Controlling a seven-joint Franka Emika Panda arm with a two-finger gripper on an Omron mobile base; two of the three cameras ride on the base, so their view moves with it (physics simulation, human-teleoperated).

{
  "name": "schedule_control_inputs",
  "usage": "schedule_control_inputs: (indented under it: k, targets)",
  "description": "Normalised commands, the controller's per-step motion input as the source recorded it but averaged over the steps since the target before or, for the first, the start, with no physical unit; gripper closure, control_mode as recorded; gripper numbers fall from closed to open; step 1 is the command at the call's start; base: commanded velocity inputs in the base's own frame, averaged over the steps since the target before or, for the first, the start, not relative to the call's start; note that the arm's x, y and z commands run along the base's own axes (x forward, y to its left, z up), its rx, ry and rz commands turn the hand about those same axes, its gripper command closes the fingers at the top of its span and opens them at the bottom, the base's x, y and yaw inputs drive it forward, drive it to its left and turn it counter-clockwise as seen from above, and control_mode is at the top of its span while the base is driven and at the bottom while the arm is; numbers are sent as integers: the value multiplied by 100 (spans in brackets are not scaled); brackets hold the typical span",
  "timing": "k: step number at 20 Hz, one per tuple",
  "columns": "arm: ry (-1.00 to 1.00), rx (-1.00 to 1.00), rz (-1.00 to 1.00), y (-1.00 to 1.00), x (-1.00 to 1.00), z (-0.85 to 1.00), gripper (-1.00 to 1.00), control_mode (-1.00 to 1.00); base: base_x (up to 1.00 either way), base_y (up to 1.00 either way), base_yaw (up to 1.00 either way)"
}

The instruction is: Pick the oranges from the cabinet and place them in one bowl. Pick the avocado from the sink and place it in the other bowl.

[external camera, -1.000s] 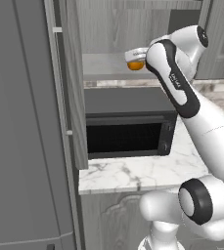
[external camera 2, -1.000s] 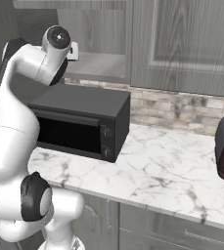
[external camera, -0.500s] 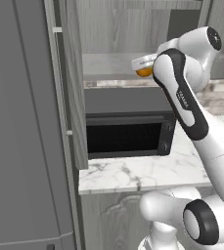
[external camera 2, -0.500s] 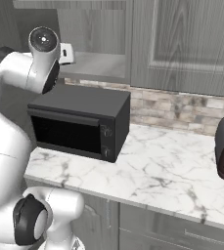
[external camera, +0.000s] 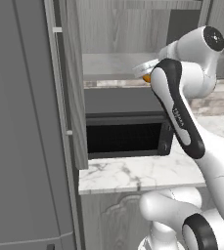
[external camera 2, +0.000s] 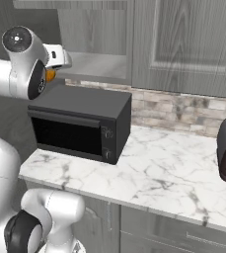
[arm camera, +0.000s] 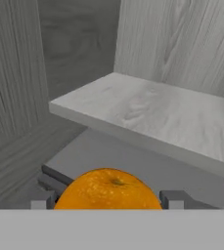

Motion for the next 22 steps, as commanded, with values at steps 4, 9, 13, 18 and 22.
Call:
schedule_control_inputs:
  k: [4, 9, 13, 18, 22]
  targets:
    - [8, -5, -14, -2, -30, 0, 100, -100, 0, 0, 0]
    - [11, -2, -16, -1, -30, -2, 100, -100, 0, 0, 0]
    - [10, 0, -17, 0, -32, -8, 100, -100, 0, 0, 0]
    - [5, 0, -14, -3, -27, -13, 100, -100, 0, 0, 0]
    - [3, 0, -6, -12, -20, -23, 100, -100, 0, 0, 0]
